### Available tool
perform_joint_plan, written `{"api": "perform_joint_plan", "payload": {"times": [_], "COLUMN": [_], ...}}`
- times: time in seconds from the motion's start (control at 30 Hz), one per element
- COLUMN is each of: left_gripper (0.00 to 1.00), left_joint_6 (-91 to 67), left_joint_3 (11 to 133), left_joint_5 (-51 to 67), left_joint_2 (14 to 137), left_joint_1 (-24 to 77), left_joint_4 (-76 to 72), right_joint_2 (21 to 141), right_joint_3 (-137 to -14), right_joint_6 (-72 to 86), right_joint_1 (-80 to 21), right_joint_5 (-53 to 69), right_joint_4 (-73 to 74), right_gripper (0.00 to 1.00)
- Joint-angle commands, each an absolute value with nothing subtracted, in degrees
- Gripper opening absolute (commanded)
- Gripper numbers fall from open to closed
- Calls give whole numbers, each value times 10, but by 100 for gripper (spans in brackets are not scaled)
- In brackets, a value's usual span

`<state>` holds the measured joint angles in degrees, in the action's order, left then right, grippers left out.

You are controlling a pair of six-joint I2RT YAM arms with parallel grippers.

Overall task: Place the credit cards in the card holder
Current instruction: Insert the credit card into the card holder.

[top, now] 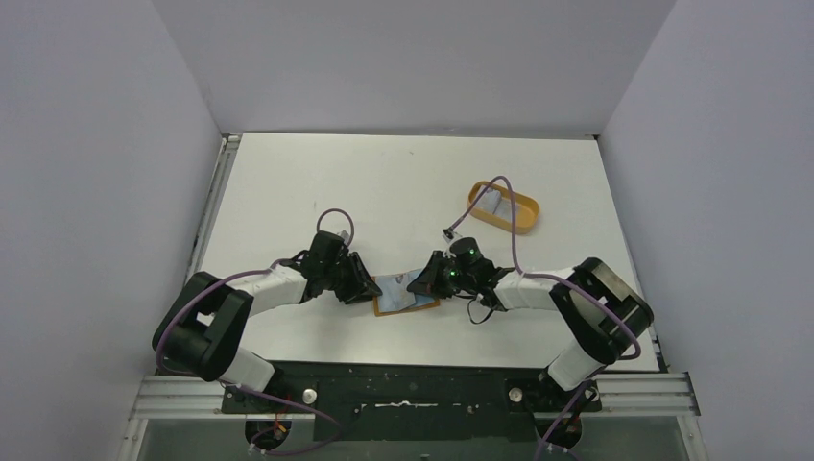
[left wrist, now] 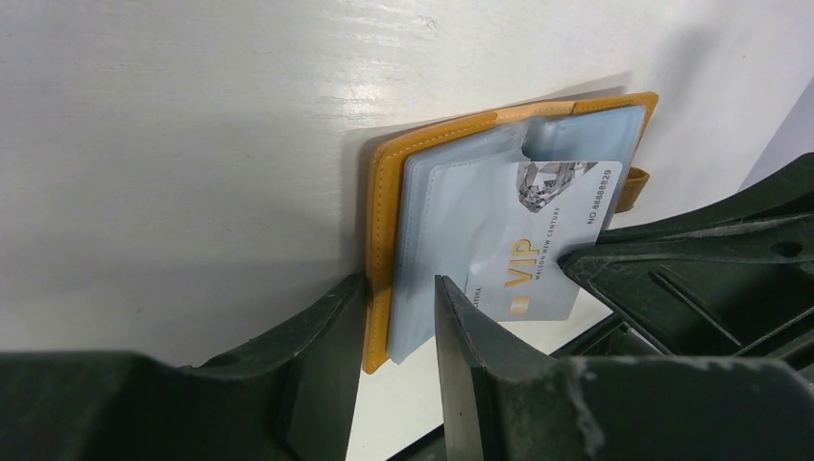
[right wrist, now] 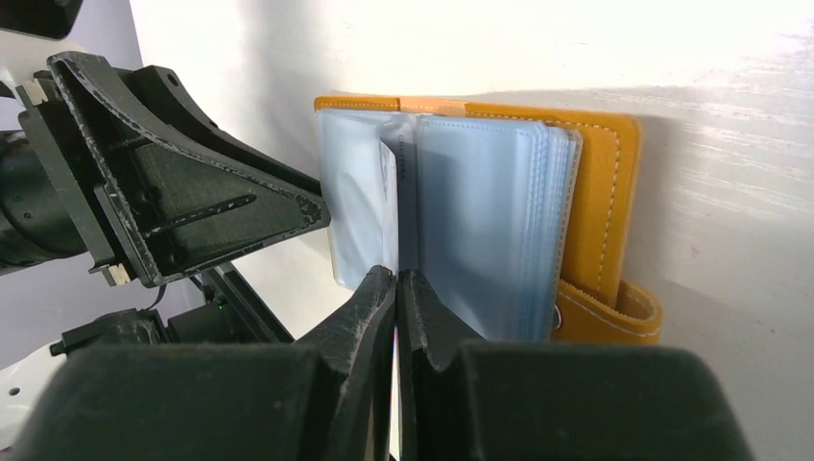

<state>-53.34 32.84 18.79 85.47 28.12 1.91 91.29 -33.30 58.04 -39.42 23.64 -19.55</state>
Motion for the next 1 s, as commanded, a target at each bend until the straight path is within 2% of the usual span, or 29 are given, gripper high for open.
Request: {"api": "perform_joint_plan", "payload": {"times": [0.0, 0.37, 0.97], "left_gripper": [31, 31, 31], "left_joint_6": [-512, -510, -508], "left_joint_3": [322, 323, 329], "left_joint_5": [174, 174, 174], "left_joint_2": [877, 878, 882], "left_joint_1": [283, 282, 282], "left_joint_4": [53, 57, 61], "right_joint_2": [925, 913, 896], "right_joint_3": [-349, -361, -389], "right_joint_6": [576, 495, 439], "right_joint_1": [-398, -399, -400], "right_joint_5": [222, 180, 158], "right_joint_4": [-235, -132, -74], "right_gripper": [0, 0, 0]}}
